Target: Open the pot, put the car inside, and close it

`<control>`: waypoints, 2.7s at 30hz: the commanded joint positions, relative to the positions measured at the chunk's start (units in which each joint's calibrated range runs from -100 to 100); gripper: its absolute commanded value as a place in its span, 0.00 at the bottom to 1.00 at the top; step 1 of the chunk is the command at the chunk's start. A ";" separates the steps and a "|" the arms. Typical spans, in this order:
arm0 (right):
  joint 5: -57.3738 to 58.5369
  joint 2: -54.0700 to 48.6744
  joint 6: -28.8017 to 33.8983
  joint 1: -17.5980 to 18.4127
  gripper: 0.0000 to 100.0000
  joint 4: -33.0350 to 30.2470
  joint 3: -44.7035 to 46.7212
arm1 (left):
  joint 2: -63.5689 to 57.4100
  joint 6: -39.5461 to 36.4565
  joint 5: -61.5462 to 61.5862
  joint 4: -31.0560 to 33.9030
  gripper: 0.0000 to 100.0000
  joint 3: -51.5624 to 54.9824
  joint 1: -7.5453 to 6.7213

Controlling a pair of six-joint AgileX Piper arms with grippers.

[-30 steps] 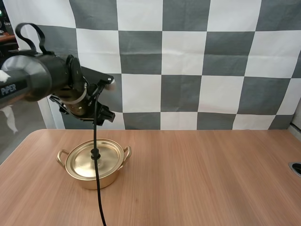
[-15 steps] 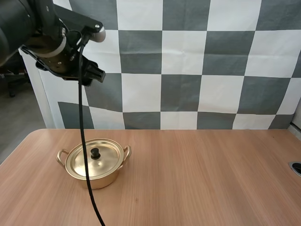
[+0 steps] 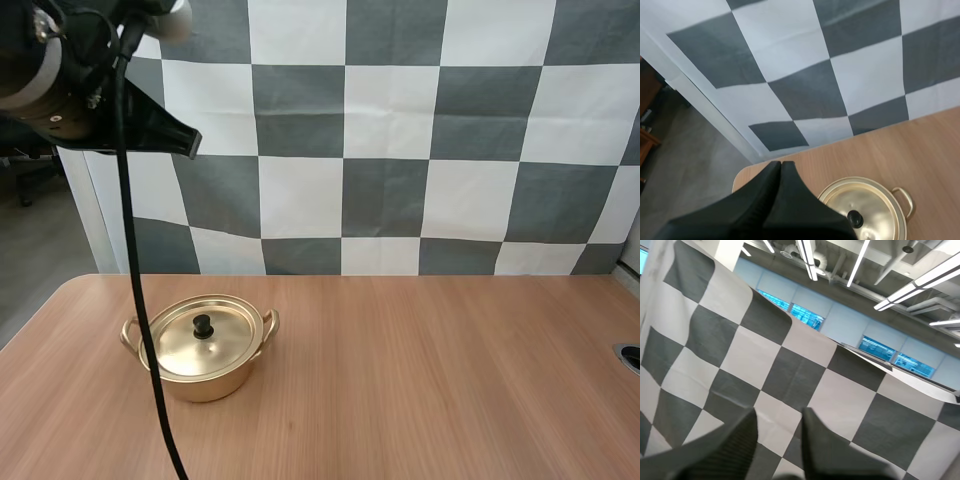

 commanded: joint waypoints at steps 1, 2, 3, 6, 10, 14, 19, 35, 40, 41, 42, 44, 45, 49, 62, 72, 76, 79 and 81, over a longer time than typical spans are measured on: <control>0.07 -0.23 1.40 -0.28 0.00 -3.08 0.04 | -2.36 -3.00 -8.25 -1.04 0.00 0.71 -0.01; 0.07 -0.37 2.41 -0.46 0.00 -4.16 0.04 | -3.18 -4.64 -11.78 -1.04 0.00 1.50 -0.01; 0.07 -0.64 4.68 -0.74 0.00 -5.09 0.33 | -4.00 -7.00 -14.41 -1.04 0.00 2.26 -0.01; 0.07 -2.17 11.37 -3.04 0.00 -8.44 2.95 | -6.56 -14.13 -18.85 -1.04 0.00 6.82 -0.01; 0.07 -6.50 12.12 -7.15 0.00 0.88 13.48 | -11.83 -16.96 -27.44 -1.04 0.00 15.91 -0.01; 0.07 -11.76 10.53 -10.81 0.00 10.40 27.01 | -18.17 -17.80 -39.53 -1.74 0.00 27.17 -0.01; -8.00 -18.04 12.06 -13.03 0.00 11.07 43.51 | -25.69 -17.78 -62.74 -2.62 0.00 43.89 -0.01; -52.73 -19.73 20.15 -13.20 0.00 10.36 83.57 | -44.49 -17.78 -85.42 -2.62 0.00 77.33 -0.01; -60.16 -19.85 19.58 -13.20 0.00 10.12 90.78 | -46.01 -17.78 -79.89 -2.62 0.00 79.30 -0.01; -61.17 -19.99 19.58 -13.20 0.00 10.12 91.73 | -46.01 -17.78 -77.33 -2.62 0.00 79.30 -0.01; -62.15 -20.47 19.58 -13.20 0.00 10.12 92.83 | -46.01 -17.78 -75.51 -2.62 0.00 79.30 -0.01; -64.95 -21.75 19.58 -13.20 0.00 10.12 95.00 | -46.01 -17.78 -72.06 -2.62 0.00 79.30 -0.08; -66.45 -22.78 19.29 -13.20 0.00 10.12 96.23 | -46.01 -17.78 -70.15 -2.62 0.00 79.30 -0.24; -73.64 -27.92 16.82 -13.20 0.00 10.12 101.36 | -46.01 -17.78 -61.59 -2.62 0.00 79.30 -0.32; -75.68 -41.08 16.93 -13.68 0.00 10.94 112.04 | -46.01 -17.78 -62.38 -2.62 0.00 79.30 -0.32; -64.62 -41.08 16.93 -17.29 0.00 15.71 112.30 | -46.01 -17.78 -62.38 -2.62 0.00 79.30 -0.32; -64.62 -41.08 16.93 -17.60 0.00 16.26 112.30 | -46.01 -17.78 -62.38 -2.62 0.00 79.30 -0.32; -64.47 -41.08 16.93 -17.60 0.00 16.55 112.45 | -46.01 -17.78 -62.38 -2.62 0.00 79.30 -0.32; -64.46 -41.08 16.93 -17.60 0.00 16.55 112.45 | -46.01 -17.78 -62.38 -2.62 0.00 79.30 -0.32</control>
